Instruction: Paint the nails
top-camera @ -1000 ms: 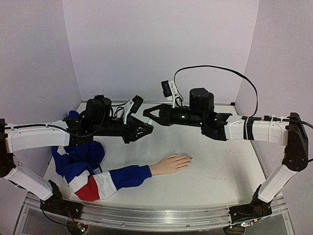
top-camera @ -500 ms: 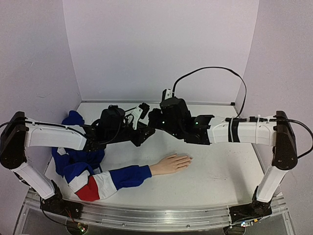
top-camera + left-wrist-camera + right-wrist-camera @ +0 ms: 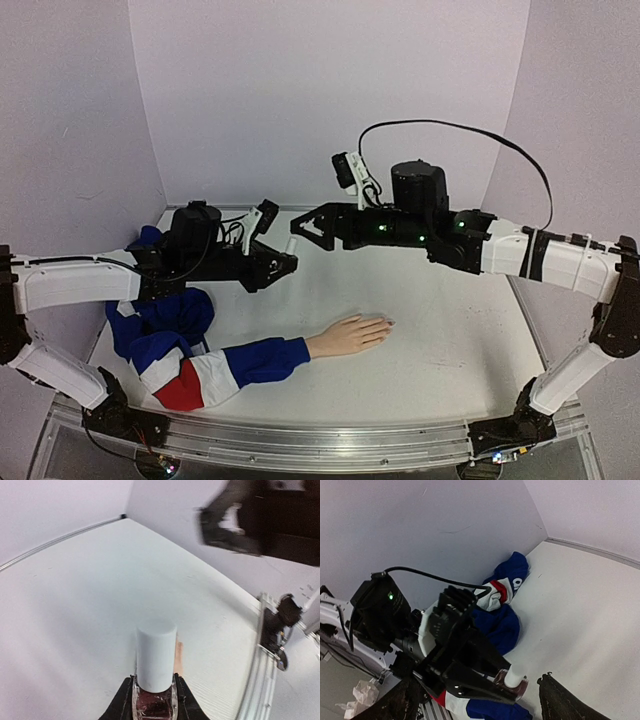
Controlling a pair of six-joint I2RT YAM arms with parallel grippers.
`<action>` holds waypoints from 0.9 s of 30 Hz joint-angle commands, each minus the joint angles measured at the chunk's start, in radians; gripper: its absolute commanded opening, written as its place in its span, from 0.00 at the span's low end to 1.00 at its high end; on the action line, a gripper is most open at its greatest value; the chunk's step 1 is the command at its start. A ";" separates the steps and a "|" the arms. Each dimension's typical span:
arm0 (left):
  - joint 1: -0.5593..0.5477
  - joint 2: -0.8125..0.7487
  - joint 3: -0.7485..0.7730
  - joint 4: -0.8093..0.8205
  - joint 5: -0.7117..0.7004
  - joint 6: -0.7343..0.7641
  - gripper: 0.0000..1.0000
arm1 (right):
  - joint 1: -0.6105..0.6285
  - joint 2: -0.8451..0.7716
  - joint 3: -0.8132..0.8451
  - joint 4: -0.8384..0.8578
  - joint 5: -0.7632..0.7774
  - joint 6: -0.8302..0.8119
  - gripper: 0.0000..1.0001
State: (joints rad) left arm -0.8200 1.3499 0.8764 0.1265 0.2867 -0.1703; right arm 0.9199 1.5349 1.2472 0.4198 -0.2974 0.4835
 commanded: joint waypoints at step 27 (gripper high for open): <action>-0.004 -0.045 0.095 0.007 0.482 0.046 0.00 | -0.018 0.066 -0.083 0.226 -0.560 -0.021 0.00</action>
State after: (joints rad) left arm -0.8238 1.3464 0.9428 0.0910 0.9398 -0.1547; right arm 0.8944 1.5871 1.1809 0.5838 -0.8471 0.4358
